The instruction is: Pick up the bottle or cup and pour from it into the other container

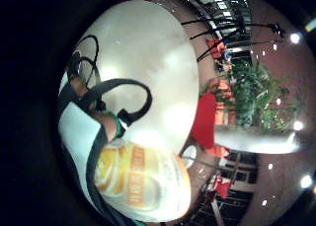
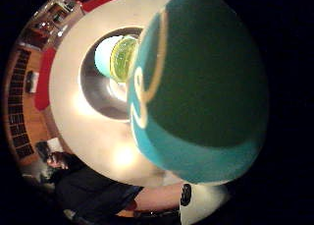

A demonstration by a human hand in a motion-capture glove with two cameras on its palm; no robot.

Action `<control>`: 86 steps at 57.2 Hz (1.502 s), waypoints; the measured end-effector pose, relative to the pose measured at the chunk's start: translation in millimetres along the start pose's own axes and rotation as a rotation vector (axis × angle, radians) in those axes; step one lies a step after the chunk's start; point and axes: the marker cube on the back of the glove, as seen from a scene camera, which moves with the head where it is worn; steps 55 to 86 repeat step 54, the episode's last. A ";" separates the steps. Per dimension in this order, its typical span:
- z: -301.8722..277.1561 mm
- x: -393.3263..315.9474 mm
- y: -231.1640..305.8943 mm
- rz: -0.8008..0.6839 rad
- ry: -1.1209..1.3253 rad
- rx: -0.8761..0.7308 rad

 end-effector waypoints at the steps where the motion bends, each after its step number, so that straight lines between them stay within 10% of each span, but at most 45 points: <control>1: -1.1 -1.1 -1.2 -0.004 0.021 0.000; 86: -15.1 -10.6 -5.2 -0.029 0.152 0.032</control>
